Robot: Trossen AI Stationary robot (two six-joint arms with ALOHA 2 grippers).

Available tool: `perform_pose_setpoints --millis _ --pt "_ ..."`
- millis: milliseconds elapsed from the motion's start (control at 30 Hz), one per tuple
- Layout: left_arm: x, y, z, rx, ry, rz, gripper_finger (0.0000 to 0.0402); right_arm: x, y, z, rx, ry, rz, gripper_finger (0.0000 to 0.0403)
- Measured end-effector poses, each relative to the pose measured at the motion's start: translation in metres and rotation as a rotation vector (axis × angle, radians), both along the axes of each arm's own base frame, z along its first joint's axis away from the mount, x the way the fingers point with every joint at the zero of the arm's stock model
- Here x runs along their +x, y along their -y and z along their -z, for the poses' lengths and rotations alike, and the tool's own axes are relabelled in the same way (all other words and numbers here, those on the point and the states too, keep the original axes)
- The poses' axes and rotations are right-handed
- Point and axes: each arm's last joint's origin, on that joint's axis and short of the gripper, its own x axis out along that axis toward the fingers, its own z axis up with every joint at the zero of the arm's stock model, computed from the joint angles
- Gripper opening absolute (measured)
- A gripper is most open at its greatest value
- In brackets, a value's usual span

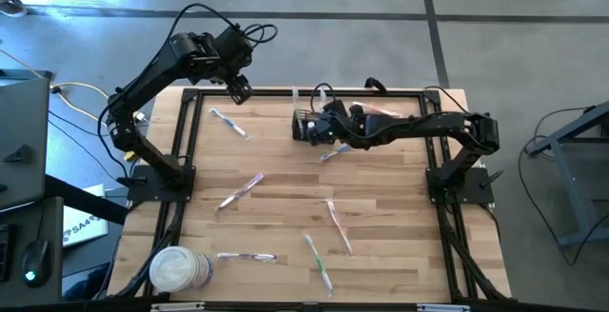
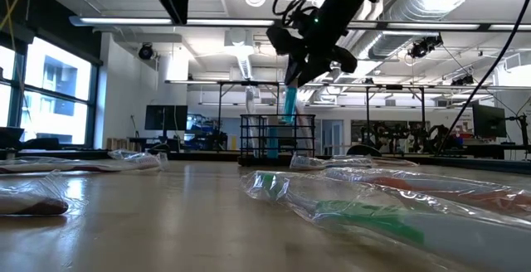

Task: Pick & Place toothbrushing station
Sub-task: Put the blue mouthwash into the mesh organizer

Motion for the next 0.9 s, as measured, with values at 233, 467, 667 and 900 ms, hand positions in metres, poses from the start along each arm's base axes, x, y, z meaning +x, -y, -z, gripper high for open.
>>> perform_pose_setpoints --millis 233,467,667,900 --pt "0.0 0.0 0.0 -0.015 0.009 0.01 0.0221 -0.001 0.005 0.0 0.001 -0.008 -0.006 0.0088" --pt "0.0 0.0 0.0 -0.015 0.01 0.01 0.0221 -0.002 0.012 0.0 0.021 -0.003 -0.007 0.0088" --pt "0.001 0.001 0.0 -0.035 0.025 0.03 0.0221 -0.003 0.018 0.0 0.039 -0.002 -0.011 0.0088" --pt "0.002 0.0 0.0 -0.029 0.021 0.046 0.0221 -0.004 0.023 0.001 0.06 0.002 -0.016 0.0088"
